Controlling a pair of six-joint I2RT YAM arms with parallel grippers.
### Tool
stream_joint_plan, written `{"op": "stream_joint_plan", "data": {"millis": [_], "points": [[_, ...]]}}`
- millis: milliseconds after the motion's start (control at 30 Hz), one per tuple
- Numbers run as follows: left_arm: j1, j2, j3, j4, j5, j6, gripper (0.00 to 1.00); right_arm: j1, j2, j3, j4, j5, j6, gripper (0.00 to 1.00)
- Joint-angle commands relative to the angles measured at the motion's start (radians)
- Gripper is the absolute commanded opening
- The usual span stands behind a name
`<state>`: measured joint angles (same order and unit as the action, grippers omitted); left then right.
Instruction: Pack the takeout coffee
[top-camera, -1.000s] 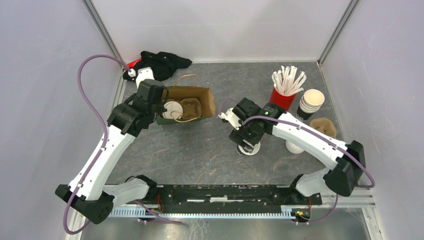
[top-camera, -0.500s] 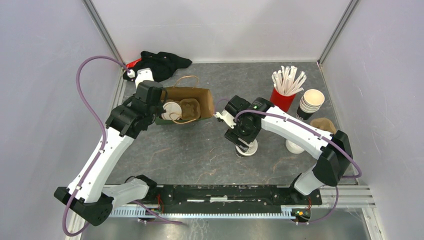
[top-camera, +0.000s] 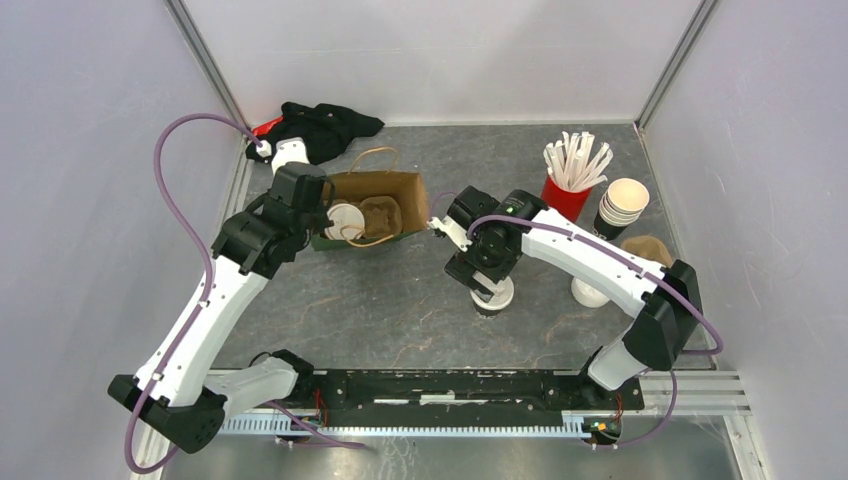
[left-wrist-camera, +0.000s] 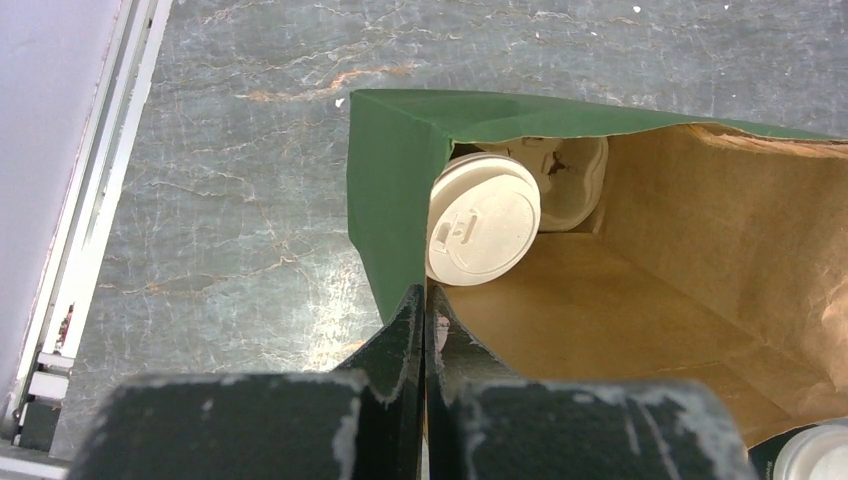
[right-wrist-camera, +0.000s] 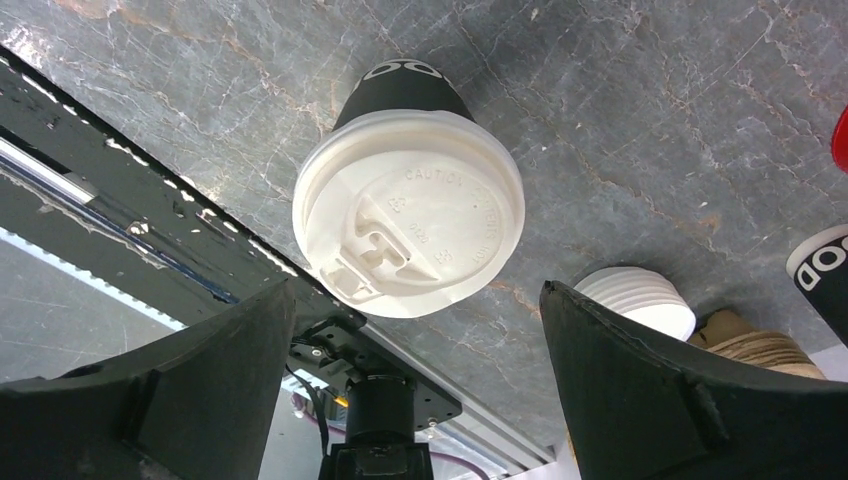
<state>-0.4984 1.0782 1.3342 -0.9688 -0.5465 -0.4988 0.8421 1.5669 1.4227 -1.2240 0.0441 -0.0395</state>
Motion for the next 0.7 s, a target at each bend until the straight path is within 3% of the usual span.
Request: {"op": "stream_joint_plan", "data": {"millis": [0,433,667], "points": [[0.006,-0.025,0.000,0.048,0.006,0.042,0.02,0.013,0.013,0.053,-0.031,0.021,0.087,0.98],[0.006,-0.048,0.005,0.034,0.013,0.043,0.02,0.014,0.021,-0.036,0.096,0.018,0.363,0.98],[0.006,-0.058,0.002,0.032,0.015,0.051,0.02,0.008,0.007,-0.070,0.115,0.058,0.403,0.98]]}}
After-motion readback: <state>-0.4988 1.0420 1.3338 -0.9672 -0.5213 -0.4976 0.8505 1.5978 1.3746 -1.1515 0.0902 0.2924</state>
